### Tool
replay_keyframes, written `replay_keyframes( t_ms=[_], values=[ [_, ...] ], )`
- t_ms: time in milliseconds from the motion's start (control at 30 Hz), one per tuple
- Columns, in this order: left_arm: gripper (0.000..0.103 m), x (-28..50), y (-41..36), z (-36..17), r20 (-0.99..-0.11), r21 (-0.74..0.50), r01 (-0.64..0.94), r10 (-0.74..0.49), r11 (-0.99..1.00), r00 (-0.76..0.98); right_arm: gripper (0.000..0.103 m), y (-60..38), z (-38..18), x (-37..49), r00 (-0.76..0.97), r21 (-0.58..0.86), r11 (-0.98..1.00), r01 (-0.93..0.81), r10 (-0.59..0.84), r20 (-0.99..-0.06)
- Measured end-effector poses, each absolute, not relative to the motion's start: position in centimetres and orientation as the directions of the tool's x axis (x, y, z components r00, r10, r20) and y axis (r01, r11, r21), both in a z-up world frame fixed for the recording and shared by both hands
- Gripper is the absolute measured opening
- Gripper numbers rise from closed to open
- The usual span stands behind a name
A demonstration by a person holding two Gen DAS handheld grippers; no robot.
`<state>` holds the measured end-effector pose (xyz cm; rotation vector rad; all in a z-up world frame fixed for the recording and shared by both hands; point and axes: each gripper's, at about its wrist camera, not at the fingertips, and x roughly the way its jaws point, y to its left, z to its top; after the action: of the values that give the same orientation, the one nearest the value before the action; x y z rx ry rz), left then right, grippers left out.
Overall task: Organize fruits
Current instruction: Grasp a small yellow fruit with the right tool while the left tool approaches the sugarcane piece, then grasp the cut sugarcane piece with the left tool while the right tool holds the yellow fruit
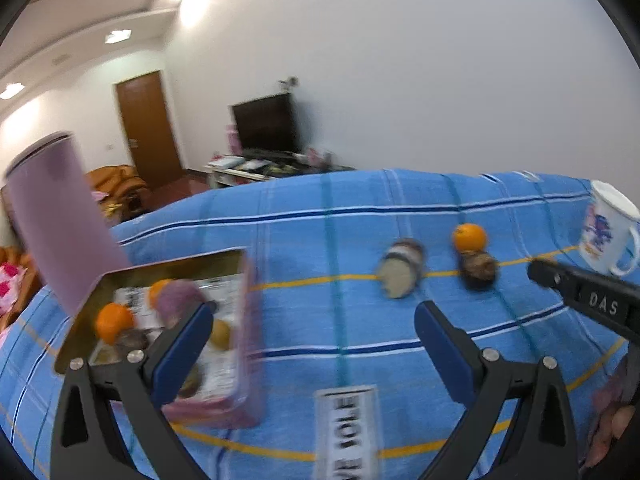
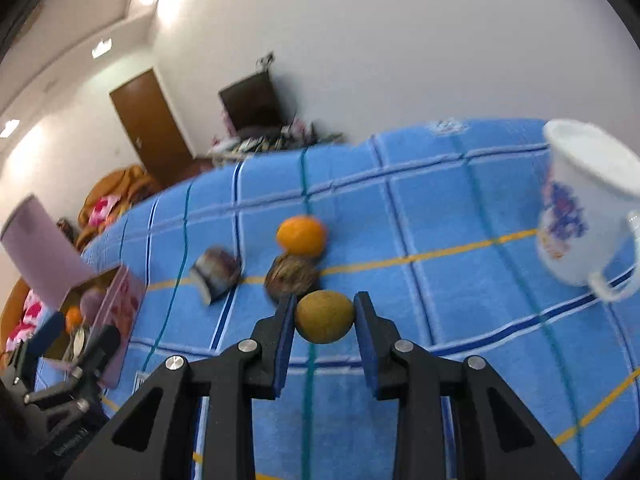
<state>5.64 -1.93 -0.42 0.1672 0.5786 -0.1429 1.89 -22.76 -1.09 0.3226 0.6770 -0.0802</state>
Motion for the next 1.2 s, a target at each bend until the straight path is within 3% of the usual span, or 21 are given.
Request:
replay_keyframes(
  t_ms=[133,267,500,600,633,667,800,1200],
  values=[
    [0.091,8.2,-4.5,-0.3,-0.571,0.139,0.222,-0.105,0.965,0.814,0.032,-22.8,0.6,0.4,0.820,0.218,0.957,0.192,-0.034,-0.572],
    [0.079,12.3,-6.1,-1.7,-0.656,0.079,0.252,-0.140,0.965,0.741,0.032,-23.5,1.8,-0.1,0.838,0.177,0.965,0.195,-0.070,-0.541],
    [0.078,16.5,-8.3,-3.7,-0.736,0.067,0.289,-0.149,0.955,0.661,0.032,-22.6,2.1,0.4,0.837,0.155,0.971,0.180,-0.068,-0.542],
    [0.057,17.7,-8.6,-4.2,-0.764,0.027,0.306,-0.178,0.952,0.620,0.032,-22.4,2.1,0.5,0.836,0.157,0.971,0.179,-0.066,-0.544],
    [0.045,17.9,-8.8,-4.5,-0.776,0.022,0.316,-0.183,0.949,0.604,0.032,-22.4,2.1,0.4,0.837,0.161,0.971,0.179,-0.064,-0.544],
    [0.041,18.0,-9.0,-4.7,-0.785,0.019,0.325,-0.188,0.945,0.591,0.032,-22.4,2.1,0.4,0.837,0.159,0.971,0.180,-0.066,-0.544],
    [0.041,17.4,-8.8,-4.1,-0.764,0.028,0.307,-0.177,0.951,0.620,0.032,-22.1,1.6,0.9,0.833,0.155,0.972,0.178,-0.065,-0.550],
    [0.041,7.2,-5.5,-0.5,-0.519,0.086,0.130,-0.067,0.988,0.852,0.032,-20.3,1.3,0.7,0.858,0.097,0.984,0.152,-0.083,-0.508]
  ],
)
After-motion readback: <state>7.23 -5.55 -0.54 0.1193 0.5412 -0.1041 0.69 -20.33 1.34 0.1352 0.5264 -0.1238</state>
